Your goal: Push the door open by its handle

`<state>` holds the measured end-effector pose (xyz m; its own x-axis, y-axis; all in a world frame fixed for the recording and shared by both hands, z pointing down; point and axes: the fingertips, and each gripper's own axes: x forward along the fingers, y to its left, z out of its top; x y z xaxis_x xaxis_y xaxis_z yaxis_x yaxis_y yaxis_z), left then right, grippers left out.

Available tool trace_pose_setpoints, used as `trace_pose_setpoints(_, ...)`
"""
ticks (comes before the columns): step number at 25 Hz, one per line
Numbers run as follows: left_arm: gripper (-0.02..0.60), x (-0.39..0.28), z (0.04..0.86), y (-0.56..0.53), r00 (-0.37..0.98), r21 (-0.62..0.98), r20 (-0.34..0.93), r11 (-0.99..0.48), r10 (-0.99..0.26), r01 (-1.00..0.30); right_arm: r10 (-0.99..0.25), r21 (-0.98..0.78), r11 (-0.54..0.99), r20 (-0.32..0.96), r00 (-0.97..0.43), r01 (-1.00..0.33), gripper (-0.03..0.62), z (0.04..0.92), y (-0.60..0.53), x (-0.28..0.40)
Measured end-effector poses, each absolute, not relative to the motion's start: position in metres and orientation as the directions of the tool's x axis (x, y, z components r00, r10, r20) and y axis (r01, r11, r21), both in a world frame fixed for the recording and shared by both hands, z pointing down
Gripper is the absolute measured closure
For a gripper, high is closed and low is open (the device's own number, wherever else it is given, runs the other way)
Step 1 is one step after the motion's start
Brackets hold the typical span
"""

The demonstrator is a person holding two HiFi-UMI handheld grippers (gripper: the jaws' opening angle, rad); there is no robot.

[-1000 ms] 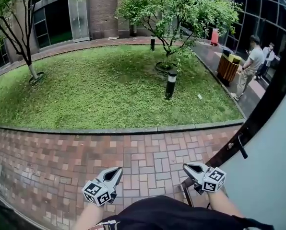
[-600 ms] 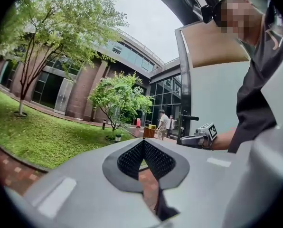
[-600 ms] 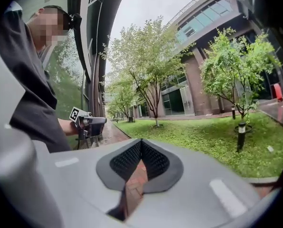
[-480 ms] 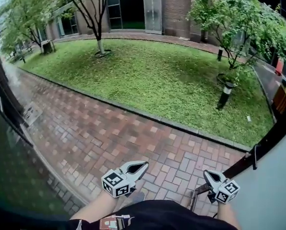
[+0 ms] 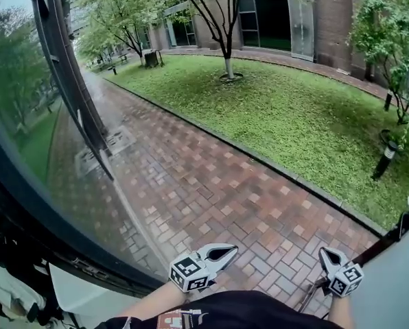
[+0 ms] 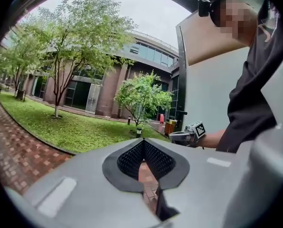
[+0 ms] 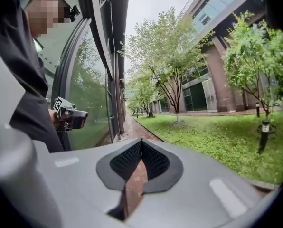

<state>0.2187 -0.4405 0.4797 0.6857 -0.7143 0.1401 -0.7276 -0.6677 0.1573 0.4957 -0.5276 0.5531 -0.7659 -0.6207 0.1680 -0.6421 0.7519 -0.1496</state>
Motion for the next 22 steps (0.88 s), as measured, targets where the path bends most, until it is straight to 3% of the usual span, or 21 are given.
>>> trace_pose_setpoints(5, 0.584, 0.188, 0.471, -0.371, 0.731, 0.119, 0.089, -0.722, -0.676, -0.682, -0.638, -0.094, 0.749, 0.170, -0.752, -0.656, 0.592, 0.543, -0.473, 0.443)
trace_pose_setpoints(14, 0.584, 0.130, 0.481, -0.198, 0.898, 0.117, 0.062, -0.890, -0.436, -0.440, -0.630, -0.043, 0.755, 0.231, -0.742, -0.655, 0.592, 0.523, -0.259, 0.295)
trace_pose_setpoints(17, 0.583, 0.116, 0.473, -0.163, 0.924, 0.164, 0.040, -0.909, -0.381, -0.382, -0.670, -0.014, 0.716, 0.267, -0.692, -0.698, 0.592, 0.508, -0.196, 0.285)
trace_pose_setpoints(22, 0.583, 0.098, 0.474, -0.123, 0.938, 0.172, 0.042, -0.922, -0.344, -0.346, -0.794, -0.036, 0.580, 0.199, -0.575, -0.814, 0.592, 0.491, -0.128, 0.311)
